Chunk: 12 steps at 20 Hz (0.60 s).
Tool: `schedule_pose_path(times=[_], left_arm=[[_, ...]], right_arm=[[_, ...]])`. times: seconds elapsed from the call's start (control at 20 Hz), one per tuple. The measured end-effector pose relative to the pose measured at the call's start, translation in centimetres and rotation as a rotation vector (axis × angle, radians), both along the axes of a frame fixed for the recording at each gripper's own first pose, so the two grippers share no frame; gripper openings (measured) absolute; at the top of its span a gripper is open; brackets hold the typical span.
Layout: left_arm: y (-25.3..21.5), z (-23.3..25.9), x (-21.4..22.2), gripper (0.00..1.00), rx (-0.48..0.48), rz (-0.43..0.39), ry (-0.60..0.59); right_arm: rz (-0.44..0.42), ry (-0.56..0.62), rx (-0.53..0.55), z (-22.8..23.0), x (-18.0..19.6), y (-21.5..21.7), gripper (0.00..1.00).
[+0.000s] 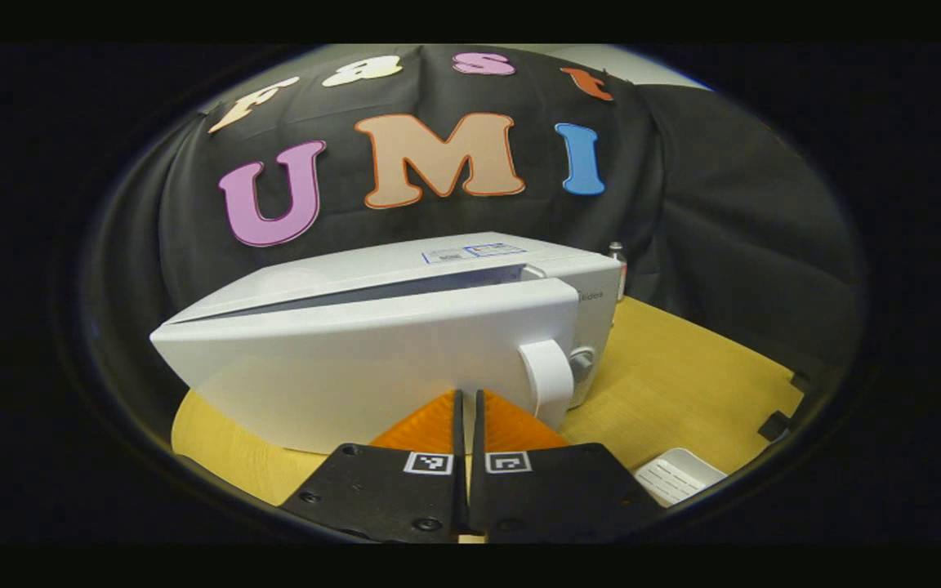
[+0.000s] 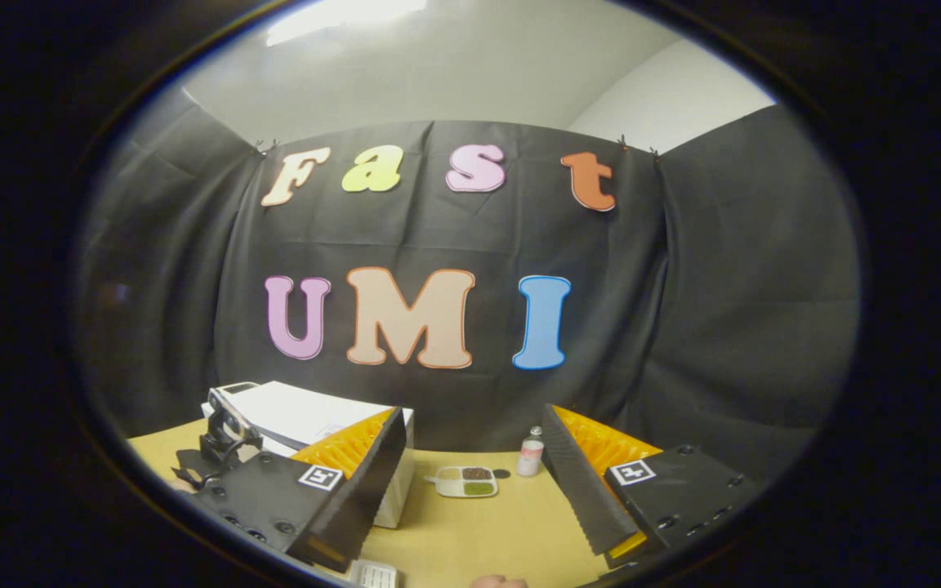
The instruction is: Open the microwave oven with the left hand, put the food in, and close the microwave oven.
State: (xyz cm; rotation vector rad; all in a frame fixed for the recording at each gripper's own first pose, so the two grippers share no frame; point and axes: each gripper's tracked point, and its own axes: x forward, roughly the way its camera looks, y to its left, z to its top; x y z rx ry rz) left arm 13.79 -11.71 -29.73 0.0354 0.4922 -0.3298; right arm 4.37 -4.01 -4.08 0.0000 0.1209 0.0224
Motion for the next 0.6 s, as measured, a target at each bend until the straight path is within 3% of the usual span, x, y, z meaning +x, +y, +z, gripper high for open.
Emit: schedule_pose_path(times=[0.3,0.6], left_arm=[[-1.0,0.5,1.9,0.00,0.003,-0.006,-0.024],[-1.1,0.5,2.5,0.00,-0.056,0.016,-0.017]], right_arm=[[0.003,0.006,-0.002,-0.2,-0.3,-0.2,0.96],[0.001,0.020,-0.011,-1.1,-0.2,-0.4,0.96]])
